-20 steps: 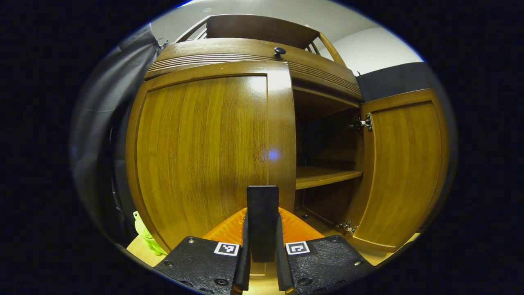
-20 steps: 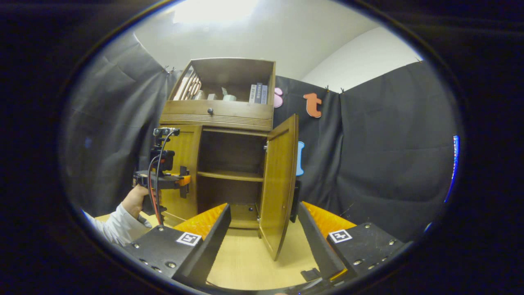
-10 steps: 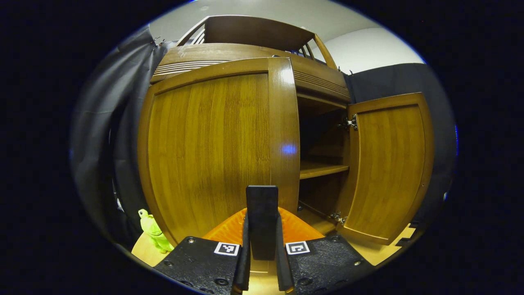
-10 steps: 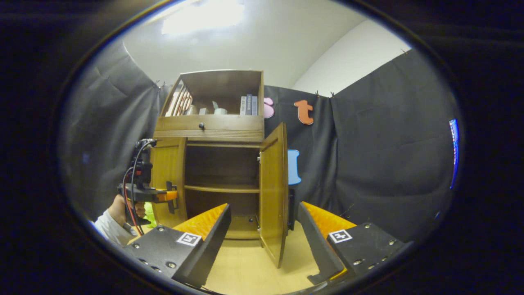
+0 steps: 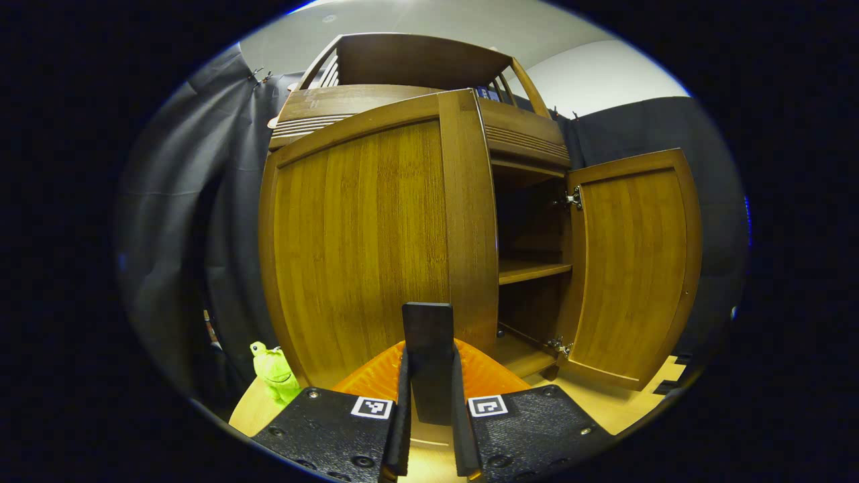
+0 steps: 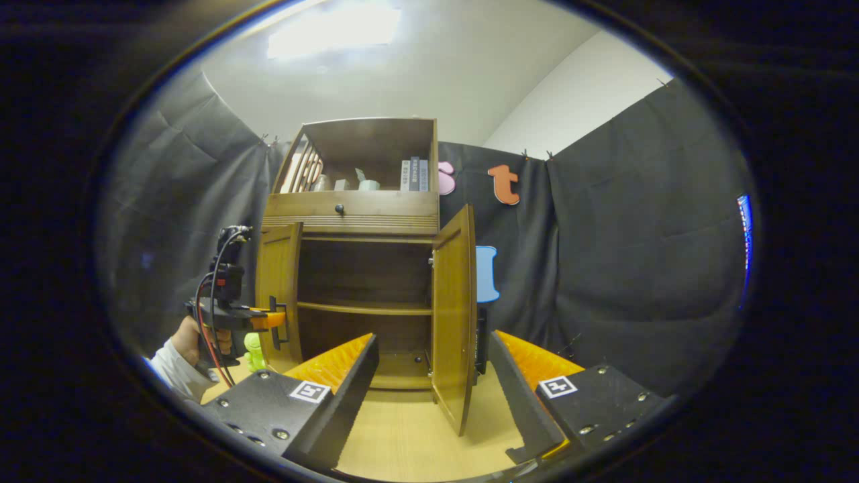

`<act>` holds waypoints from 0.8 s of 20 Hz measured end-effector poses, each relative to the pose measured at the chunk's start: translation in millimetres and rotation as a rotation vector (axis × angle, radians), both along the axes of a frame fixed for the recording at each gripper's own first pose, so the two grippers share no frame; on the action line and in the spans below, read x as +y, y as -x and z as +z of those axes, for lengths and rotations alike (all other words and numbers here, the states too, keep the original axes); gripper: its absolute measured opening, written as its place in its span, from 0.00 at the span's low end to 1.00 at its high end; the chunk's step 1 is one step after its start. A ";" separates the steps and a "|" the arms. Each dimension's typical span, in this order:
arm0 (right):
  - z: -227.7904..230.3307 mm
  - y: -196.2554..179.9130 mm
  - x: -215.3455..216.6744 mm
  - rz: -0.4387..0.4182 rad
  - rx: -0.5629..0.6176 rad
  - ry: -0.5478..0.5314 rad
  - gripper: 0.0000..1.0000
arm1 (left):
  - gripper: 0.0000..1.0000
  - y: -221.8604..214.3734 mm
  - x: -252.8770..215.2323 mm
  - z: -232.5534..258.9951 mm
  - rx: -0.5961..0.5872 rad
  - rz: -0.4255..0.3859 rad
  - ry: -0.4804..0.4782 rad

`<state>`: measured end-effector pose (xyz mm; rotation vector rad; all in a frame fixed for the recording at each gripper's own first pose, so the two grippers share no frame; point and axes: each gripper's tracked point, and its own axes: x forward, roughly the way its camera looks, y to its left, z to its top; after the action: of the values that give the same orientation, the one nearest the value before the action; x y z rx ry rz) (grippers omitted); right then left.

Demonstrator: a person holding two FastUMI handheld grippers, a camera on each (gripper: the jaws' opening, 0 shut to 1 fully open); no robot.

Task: Open the right door of the double-door shoe cabinet with the right hand, and open the left door with the left hand.

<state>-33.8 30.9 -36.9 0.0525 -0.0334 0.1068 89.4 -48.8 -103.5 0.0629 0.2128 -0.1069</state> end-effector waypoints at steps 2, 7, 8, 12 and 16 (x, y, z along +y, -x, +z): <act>-1.4 -0.3 3.2 0.006 0.007 0.008 0.92 | 0.27 5.1 2.8 1.2 0.000 0.008 -0.009; -2.5 3.5 14.4 0.037 0.013 -0.014 0.98 | 0.28 19.3 13.7 4.6 -0.004 0.026 -0.027; -4.2 2.6 17.0 0.042 0.016 -0.010 0.97 | 0.28 22.8 16.5 5.5 -0.006 0.030 -0.033; -3.6 4.4 22.9 0.050 0.013 0.002 0.92 | 0.27 37.5 30.5 11.4 -0.020 0.049 -0.055; -4.5 4.6 25.7 0.056 0.015 0.002 0.97 | 0.27 53.4 48.1 14.4 -0.030 0.068 -0.064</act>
<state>-38.4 56.6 -41.4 0.0521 -0.0164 0.1622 36.0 -0.6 -89.1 0.1203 0.1879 -0.0310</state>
